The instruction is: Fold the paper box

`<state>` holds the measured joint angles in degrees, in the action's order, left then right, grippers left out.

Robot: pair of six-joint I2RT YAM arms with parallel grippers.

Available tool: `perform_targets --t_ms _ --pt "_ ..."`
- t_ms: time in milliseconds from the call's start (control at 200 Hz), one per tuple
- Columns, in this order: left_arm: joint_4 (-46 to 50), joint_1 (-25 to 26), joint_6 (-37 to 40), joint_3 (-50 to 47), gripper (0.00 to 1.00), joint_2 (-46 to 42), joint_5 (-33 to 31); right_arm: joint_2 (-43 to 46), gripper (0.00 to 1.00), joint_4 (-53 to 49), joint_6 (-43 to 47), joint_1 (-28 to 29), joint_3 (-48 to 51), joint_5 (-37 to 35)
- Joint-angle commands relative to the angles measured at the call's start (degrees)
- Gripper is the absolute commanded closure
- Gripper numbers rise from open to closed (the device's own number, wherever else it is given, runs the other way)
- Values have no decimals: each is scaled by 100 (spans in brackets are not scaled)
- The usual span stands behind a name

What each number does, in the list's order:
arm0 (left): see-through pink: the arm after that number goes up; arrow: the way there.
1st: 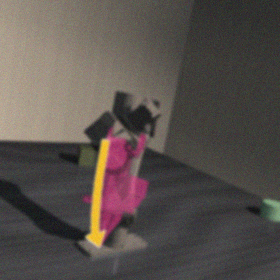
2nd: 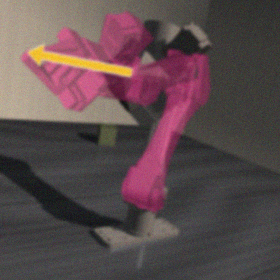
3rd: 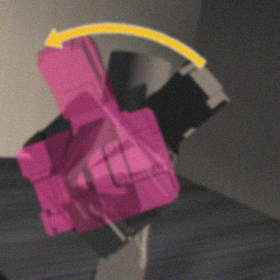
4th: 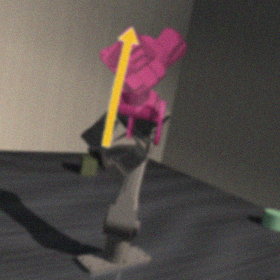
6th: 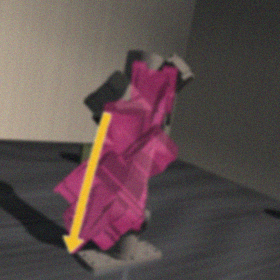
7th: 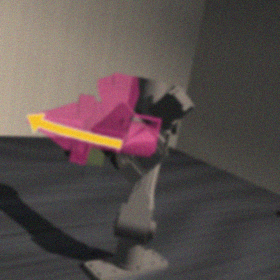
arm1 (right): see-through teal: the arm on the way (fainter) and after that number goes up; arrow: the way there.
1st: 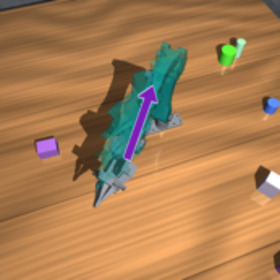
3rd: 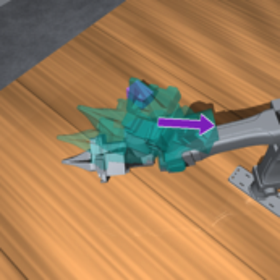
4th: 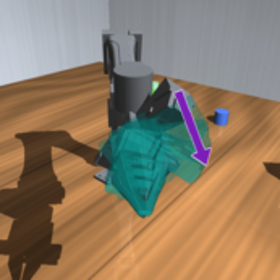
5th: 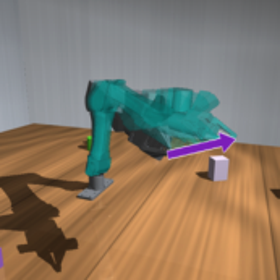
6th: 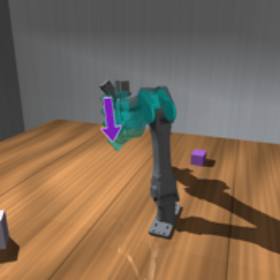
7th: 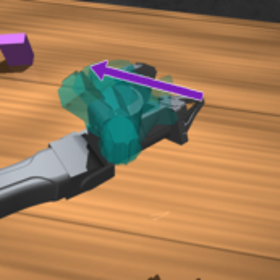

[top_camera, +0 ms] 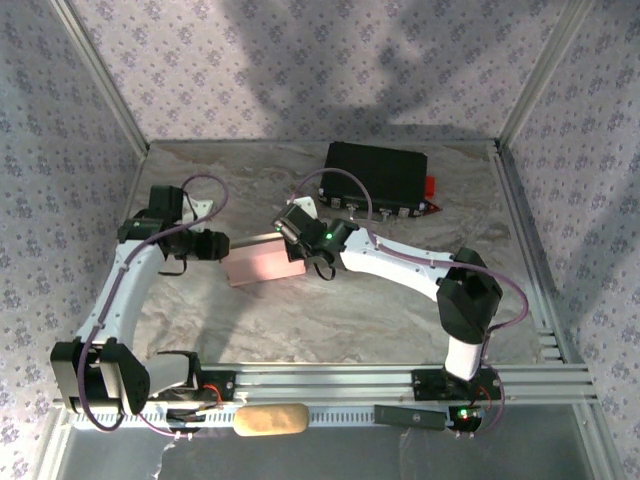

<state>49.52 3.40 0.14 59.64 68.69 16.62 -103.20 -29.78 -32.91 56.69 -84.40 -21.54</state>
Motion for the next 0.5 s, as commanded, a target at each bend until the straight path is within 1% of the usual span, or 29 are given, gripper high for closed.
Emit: perform_targets --t_ms 0,60,160,270,395,470,495 --pt "-92 34 -3 -163 53 29 -170 -241 100 -390 94 -17 -15 290" --pt "-91 60 2 -181 55 84 -333 -244 100 -379 91 -16 -15 295" --pt "-63 209 21 -151 61 284 -489 -253 100 -362 87 -16 -9 308" --pt "20 432 -76 -148 62 341 -883 -254 100 -353 74 -16 -7 313" --pt "-30 503 -141 -199 74 211 -1014 -255 100 -353 80 -13 -6 318" --pt "49 527 -189 -147 75 137 -1046 -259 100 -362 74 -12 -15 326" --pt "73 535 -224 -114 74 95 -1060 -262 100 -362 74 -9 -15 317"
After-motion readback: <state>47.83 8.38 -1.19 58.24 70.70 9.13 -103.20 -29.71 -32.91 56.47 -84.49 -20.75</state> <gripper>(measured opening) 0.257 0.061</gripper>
